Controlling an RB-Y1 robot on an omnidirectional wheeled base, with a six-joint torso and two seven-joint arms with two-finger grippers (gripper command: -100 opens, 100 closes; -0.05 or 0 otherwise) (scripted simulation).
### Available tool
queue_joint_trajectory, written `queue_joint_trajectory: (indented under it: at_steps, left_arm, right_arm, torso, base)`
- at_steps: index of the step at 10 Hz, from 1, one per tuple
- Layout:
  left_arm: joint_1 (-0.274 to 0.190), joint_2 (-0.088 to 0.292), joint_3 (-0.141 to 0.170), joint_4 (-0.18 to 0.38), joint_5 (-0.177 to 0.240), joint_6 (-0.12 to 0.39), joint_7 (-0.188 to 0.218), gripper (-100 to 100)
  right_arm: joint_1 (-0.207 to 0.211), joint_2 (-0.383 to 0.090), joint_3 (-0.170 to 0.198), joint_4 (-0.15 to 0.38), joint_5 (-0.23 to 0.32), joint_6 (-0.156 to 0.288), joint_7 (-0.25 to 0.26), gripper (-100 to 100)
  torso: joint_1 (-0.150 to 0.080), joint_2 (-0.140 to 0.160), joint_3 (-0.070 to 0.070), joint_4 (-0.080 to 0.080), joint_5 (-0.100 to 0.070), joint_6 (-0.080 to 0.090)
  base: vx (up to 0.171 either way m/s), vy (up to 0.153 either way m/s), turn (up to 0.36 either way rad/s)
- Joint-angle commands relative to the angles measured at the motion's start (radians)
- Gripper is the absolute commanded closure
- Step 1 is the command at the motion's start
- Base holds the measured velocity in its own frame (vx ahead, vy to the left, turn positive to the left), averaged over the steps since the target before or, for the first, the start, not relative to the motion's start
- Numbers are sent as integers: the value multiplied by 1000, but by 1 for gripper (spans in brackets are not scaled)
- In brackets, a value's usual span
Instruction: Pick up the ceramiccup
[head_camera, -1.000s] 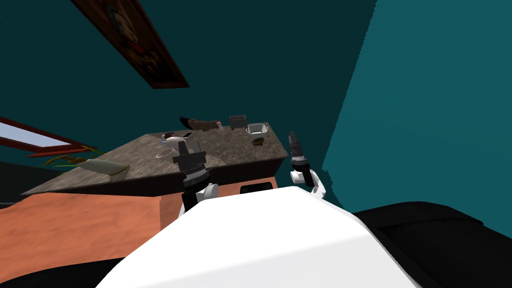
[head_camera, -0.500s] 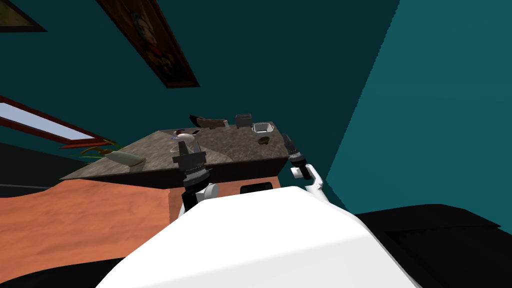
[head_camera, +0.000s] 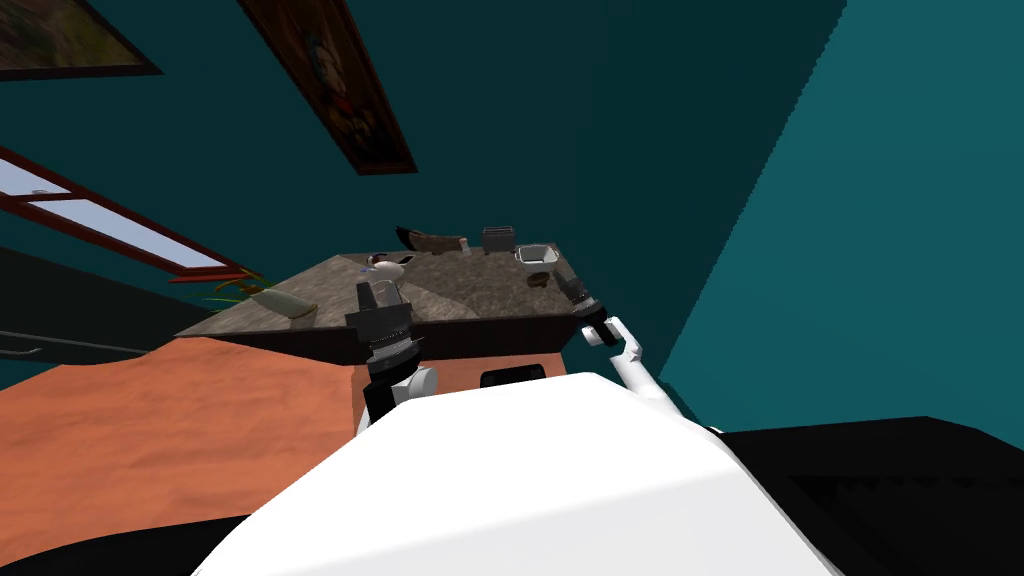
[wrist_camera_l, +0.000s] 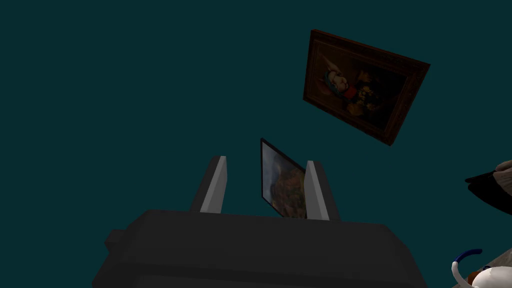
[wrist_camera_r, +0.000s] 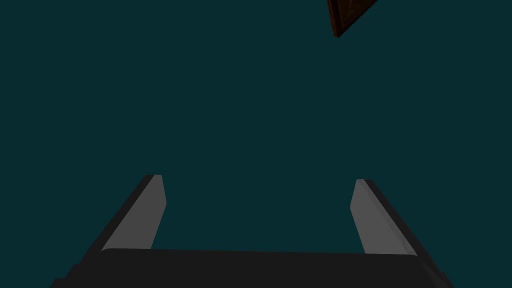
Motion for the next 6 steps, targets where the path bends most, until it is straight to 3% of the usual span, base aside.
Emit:
queue_joint_trajectory:
  at_steps: [1, 2, 3, 4, 5, 6]
  left_arm:
    - [0, 0, 0, 0, 0, 0, 0, 0]
    - [0, 0, 0, 0, 0, 0, 0, 0]
    - [0, 0, 0, 0, 0, 0, 0, 0]
    - [0, 0, 0, 0, 0, 0, 0, 0]
    - [0, 0, 0, 0, 0, 0, 0, 0]
    - [0, 0, 0, 0, 0, 0, 0, 0]
  right_arm:
    - [-44, -41, 10, 50, 50, -11, 18, -100]
    - [-44, -41, 10, 76, 52, -11, 18, -100]
    - [-85, -77, 25, 105, 96, -17, 34, -100]
    - [-86, -77, 25, 129, 98, -17, 34, -100]
    - [-126, -112, 42, 157, 141, -21, 50, -100]
    - [-127, -112, 42, 180, 144, -21, 50, -100]
  torso:
    - [0, 0, 0, 0, 0, 0]
    - [0, 0, 0, 0, 0, 0]
    - [0, 0, 0, 0, 0, 0]
    - [0, 0, 0, 0, 0, 0]
    - [-1, 0, 0, 0, 0, 0]
    - [0, 0, 0, 0, 0, 0]
  base:
    - [-23, 70, 125]
    - [-20, 65, 60]
    - [-19, 74, 125]
    - [-17, 57, 46]
    - [-23, 77, 92]
    - [-14, 69, 65]
